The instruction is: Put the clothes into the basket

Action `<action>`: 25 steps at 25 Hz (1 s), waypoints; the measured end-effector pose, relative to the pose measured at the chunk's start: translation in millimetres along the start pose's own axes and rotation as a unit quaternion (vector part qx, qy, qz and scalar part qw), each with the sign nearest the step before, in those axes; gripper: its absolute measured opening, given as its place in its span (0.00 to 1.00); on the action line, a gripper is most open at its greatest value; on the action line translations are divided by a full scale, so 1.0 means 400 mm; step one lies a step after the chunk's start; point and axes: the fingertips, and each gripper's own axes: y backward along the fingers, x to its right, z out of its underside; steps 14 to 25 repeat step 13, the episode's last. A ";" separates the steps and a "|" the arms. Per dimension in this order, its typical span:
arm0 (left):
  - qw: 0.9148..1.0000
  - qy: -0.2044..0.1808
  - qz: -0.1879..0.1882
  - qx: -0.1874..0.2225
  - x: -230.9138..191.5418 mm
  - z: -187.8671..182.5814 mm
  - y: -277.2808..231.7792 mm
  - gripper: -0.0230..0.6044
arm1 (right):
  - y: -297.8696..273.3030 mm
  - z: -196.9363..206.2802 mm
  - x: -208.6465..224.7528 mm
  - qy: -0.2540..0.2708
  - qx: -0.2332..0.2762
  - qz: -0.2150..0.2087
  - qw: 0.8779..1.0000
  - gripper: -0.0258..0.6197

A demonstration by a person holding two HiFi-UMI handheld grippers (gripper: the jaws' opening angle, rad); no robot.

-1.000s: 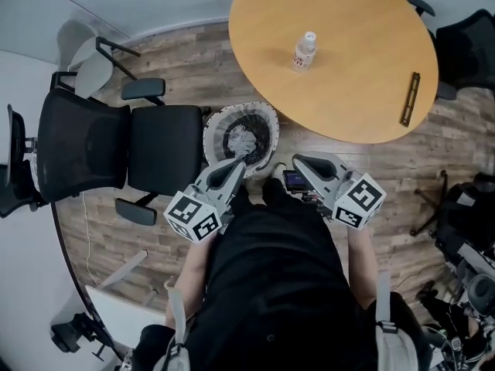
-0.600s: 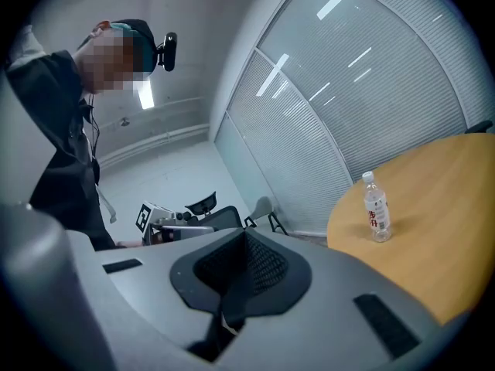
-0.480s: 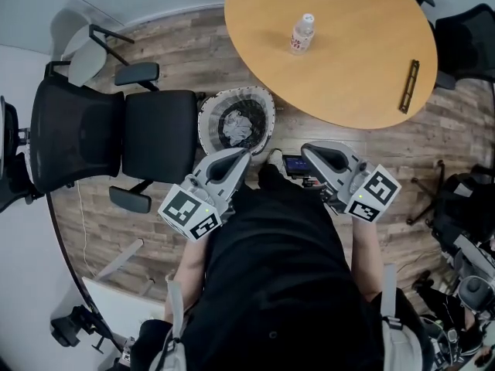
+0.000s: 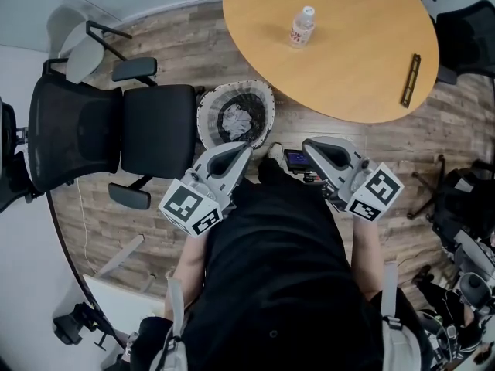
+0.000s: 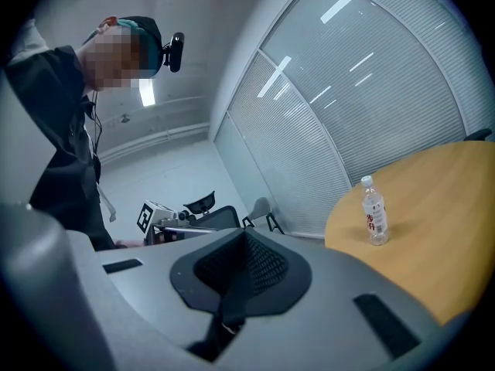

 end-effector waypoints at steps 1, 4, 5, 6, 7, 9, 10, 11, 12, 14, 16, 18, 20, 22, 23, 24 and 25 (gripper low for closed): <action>1.000 -0.001 0.000 -0.001 0.000 0.001 -0.002 0.06 | 0.000 -0.001 0.000 0.001 -0.001 -0.001 1.000 0.06; 1.000 0.001 -0.001 -0.004 -0.002 0.005 -0.008 0.06 | 0.000 -0.002 0.006 0.006 -0.006 0.002 1.000 0.06; 1.000 0.002 -0.001 -0.005 -0.003 0.007 -0.009 0.06 | 0.000 -0.001 0.009 0.006 -0.007 0.004 1.000 0.06; 1.000 0.002 -0.002 -0.005 -0.004 0.009 -0.008 0.06 | -0.001 -0.001 0.011 0.007 -0.009 0.005 1.000 0.06; 1.000 0.002 -0.001 -0.005 -0.005 0.011 -0.007 0.06 | -0.003 -0.001 0.012 0.008 -0.009 0.006 1.000 0.06; 1.000 0.002 -0.001 -0.005 -0.009 0.012 -0.004 0.06 | -0.007 0.000 0.013 0.010 -0.012 0.006 1.000 0.06; 1.000 0.004 -0.003 -0.005 -0.009 0.013 -0.004 0.06 | -0.007 0.002 0.012 0.012 -0.015 0.005 1.000 0.06; 1.000 0.008 -0.005 -0.005 -0.009 0.017 -0.004 0.06 | -0.006 0.004 0.011 0.014 -0.020 0.003 1.000 0.06; 1.000 0.012 -0.007 -0.005 -0.007 0.022 -0.004 0.06 | -0.003 0.007 0.010 0.017 -0.025 0.002 1.000 0.06; 1.000 0.017 -0.009 -0.005 -0.005 0.028 -0.004 0.06 | 0.000 0.010 0.008 0.019 -0.031 0.000 0.999 0.06; 1.000 0.017 -0.009 -0.005 -0.005 0.028 -0.004 0.06 | 0.000 0.010 0.008 0.019 -0.031 0.000 0.999 0.06; 1.000 0.017 -0.009 -0.005 -0.005 0.028 -0.004 0.06 | 0.000 0.010 0.008 0.019 -0.031 0.000 0.999 0.06; 1.000 0.017 -0.009 -0.005 -0.005 0.028 -0.004 0.06 | 0.000 0.010 0.008 0.019 -0.031 0.000 0.999 0.06; 1.000 0.017 -0.009 -0.005 -0.005 0.028 -0.004 0.06 | 0.000 0.010 0.008 0.019 -0.031 0.000 0.999 0.06; 1.000 0.017 -0.009 -0.005 -0.005 0.028 -0.004 0.06 | 0.000 0.010 0.008 0.019 -0.031 0.000 0.999 0.06; 1.000 0.017 -0.009 -0.005 -0.005 0.028 -0.004 0.06 | 0.000 0.010 0.008 0.019 -0.031 0.000 0.999 0.06; 1.000 0.017 -0.009 -0.005 -0.005 0.028 -0.004 0.06 | 0.000 0.010 0.008 0.019 -0.031 0.000 0.999 0.06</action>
